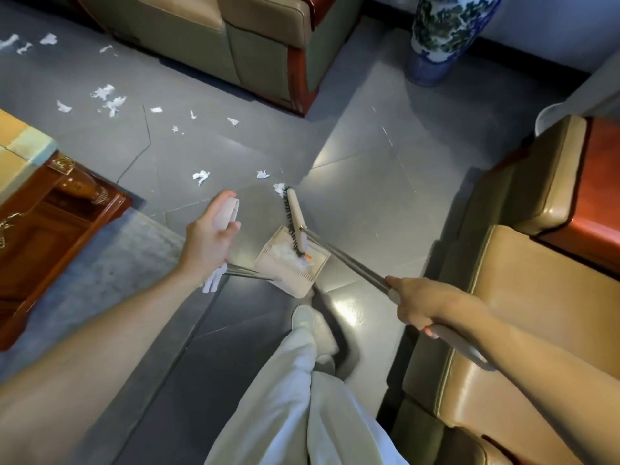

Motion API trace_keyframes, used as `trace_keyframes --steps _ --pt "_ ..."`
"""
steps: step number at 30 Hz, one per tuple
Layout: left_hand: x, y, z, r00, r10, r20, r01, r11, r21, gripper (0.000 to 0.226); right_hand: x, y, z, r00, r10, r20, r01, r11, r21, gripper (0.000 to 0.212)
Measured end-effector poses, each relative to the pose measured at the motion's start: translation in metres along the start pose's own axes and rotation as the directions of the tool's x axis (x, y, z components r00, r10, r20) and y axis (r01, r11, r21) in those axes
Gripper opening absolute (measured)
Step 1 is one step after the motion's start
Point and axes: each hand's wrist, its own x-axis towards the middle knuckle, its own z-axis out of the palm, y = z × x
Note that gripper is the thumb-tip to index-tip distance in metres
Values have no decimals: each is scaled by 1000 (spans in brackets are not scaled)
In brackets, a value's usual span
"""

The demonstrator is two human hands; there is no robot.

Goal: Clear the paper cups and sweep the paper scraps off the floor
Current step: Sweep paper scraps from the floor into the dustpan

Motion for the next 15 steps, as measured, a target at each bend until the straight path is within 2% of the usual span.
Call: trace_keyframes --steps 4,10,15 --pt "28 10 -8 996 -59 -64 53 994 -100 46 22 -18 -61 996 -12 -88 8 999 -48 85" --pt "79 14 -12 980 -114 -165 96 989 -115 44 65 -46 -153 968 -66 -242 46 995 -90 51" --pt "133 25 -11 972 -135 -191 118 988 -99 42 105 -77 -214 948 -121 -294 54 972 -228 45"
